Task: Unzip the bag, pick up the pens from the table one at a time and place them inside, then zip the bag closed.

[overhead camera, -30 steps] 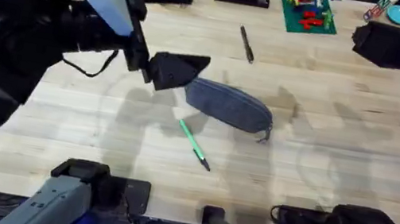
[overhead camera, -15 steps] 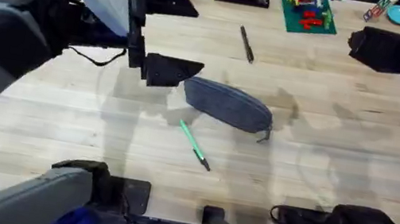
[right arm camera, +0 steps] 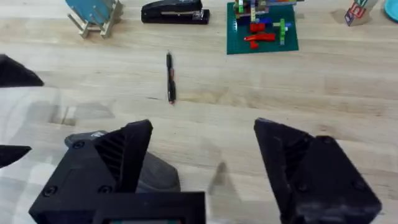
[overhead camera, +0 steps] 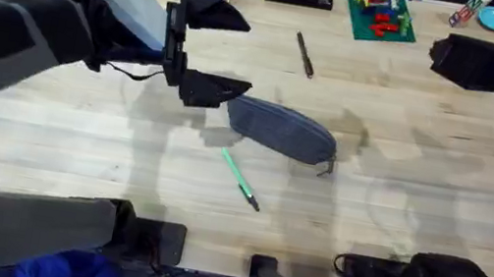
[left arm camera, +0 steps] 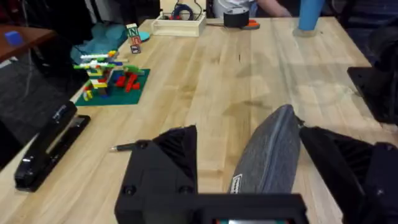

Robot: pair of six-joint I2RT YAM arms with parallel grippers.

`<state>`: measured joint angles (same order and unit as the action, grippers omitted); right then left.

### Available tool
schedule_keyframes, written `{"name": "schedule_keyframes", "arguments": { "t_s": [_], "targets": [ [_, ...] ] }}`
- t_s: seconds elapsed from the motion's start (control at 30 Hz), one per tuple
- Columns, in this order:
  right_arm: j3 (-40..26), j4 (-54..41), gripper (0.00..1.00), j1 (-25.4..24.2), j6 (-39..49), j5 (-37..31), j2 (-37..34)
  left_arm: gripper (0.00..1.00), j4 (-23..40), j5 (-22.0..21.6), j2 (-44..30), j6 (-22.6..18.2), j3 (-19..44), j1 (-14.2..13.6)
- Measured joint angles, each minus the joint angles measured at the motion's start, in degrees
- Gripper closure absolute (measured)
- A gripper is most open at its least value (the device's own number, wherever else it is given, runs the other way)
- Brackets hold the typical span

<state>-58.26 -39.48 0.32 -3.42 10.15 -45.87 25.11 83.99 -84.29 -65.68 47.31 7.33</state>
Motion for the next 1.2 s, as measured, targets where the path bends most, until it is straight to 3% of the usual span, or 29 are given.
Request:
{"name": "schedule_keyframes", "arguments": {
  "t_s": [0.37,0.6,0.73,1.2],
  "targets": [
    [0.0,0.0,0.005,0.0,0.0,0.0,-1.3,0.010,4.1,-0.5,-5.0,-1.2,0.0,0.0],
    [0.0,0.0,0.005,0.0,0.0,0.0,-4.5,0.008,15.8,-5.9,-5.2,-11.0,0.2,-1.2],
    [0.0,0.0,0.005,0.0,0.0,0.0,-5.5,0.008,15.8,-9.2,-5.8,-17.5,0.2,-2.6],
    [0.0,0.0,0.004,0.0,0.0,0.0,-5.5,0.008,15.5,-9.9,-15.8,-25.7,0.5,-2.7]
  ]
}}
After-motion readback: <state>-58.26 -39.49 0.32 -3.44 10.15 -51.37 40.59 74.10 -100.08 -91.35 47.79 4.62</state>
